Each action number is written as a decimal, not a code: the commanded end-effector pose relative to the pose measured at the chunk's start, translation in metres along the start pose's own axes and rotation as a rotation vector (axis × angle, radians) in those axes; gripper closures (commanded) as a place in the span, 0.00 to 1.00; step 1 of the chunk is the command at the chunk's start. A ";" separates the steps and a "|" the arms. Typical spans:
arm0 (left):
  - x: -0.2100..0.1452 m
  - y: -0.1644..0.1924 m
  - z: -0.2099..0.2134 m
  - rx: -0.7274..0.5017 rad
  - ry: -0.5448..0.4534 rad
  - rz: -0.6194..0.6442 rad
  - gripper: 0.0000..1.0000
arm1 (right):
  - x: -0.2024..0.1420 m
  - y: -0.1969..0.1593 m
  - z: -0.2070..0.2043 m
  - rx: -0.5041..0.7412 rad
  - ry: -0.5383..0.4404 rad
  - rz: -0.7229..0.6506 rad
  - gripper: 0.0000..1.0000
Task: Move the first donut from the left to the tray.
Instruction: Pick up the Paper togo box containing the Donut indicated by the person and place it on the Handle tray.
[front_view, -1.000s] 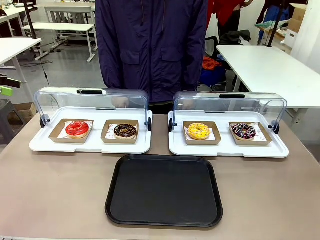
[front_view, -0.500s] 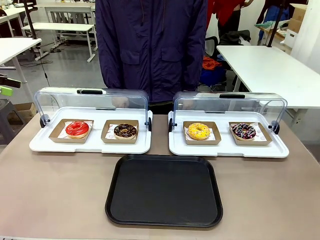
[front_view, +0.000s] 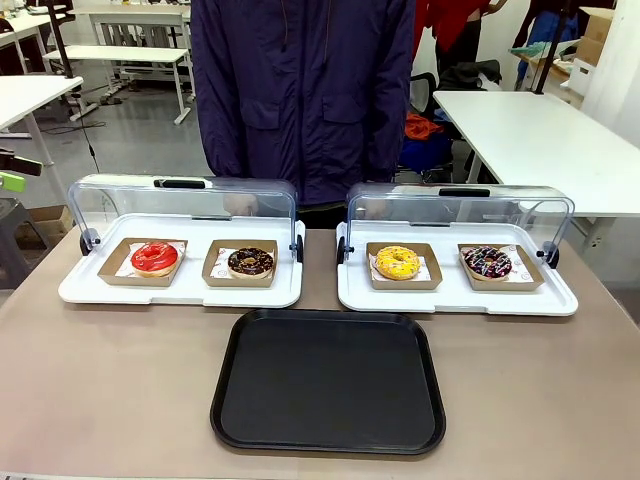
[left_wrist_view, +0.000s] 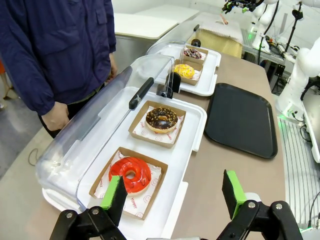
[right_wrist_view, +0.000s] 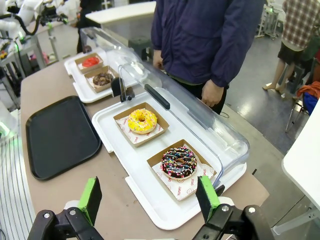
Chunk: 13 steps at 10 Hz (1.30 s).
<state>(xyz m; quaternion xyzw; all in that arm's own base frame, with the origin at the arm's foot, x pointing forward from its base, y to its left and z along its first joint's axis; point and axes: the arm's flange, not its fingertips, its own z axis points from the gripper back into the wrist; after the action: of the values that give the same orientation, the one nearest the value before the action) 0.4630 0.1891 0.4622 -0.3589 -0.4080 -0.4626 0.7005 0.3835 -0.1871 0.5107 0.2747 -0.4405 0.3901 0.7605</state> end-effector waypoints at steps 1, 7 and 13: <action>0.001 -0.002 0.000 -0.008 -0.008 -0.003 0.00 | 0.001 -0.002 -0.001 0.000 -0.018 0.014 0.00; 0.001 -0.002 0.000 -0.008 -0.008 -0.003 0.00 | 0.001 -0.002 -0.001 0.000 -0.018 0.014 0.00; 0.001 -0.002 0.000 -0.008 -0.008 -0.003 0.00 | 0.001 -0.002 -0.001 0.000 -0.018 0.014 0.00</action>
<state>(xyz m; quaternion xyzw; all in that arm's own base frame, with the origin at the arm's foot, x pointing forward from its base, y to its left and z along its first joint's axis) 0.4629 0.1891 0.4622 -0.3588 -0.4080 -0.4626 0.7005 0.3833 -0.1873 0.5107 0.2748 -0.4404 0.3900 0.7606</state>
